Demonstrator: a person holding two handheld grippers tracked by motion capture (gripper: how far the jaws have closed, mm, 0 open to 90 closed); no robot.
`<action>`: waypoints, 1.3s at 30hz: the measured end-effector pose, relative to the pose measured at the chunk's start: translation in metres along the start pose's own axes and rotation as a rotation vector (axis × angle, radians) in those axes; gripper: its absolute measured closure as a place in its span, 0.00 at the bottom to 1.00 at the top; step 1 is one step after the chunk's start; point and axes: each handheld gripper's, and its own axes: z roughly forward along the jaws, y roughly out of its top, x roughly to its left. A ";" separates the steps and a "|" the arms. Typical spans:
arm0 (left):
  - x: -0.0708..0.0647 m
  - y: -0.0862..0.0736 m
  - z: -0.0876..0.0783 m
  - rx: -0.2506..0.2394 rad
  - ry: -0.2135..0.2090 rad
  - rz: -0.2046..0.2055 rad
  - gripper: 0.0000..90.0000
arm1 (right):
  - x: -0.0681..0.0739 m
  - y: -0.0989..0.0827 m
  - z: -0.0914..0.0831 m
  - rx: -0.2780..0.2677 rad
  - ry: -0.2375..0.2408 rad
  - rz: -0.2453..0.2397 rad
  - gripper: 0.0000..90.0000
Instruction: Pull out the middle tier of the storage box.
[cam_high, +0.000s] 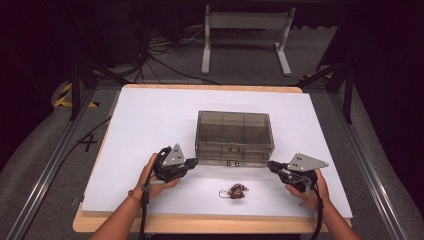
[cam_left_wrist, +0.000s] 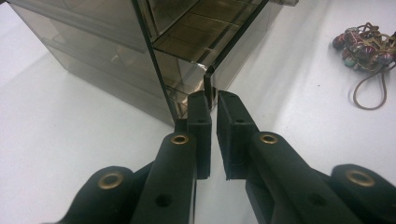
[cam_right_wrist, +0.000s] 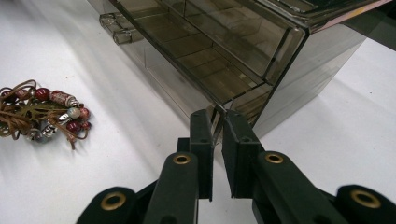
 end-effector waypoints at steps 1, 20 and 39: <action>0.000 0.000 0.000 0.001 0.000 0.001 0.93 | 0.000 0.000 0.000 -0.001 0.002 0.002 0.92; -0.003 -0.002 -0.003 0.015 -0.027 0.012 0.93 | 0.000 -0.002 -0.002 0.018 0.041 -0.017 0.92; -0.006 -0.003 -0.007 0.034 -0.052 0.048 0.92 | 0.002 -0.002 -0.004 0.059 0.077 -0.052 0.92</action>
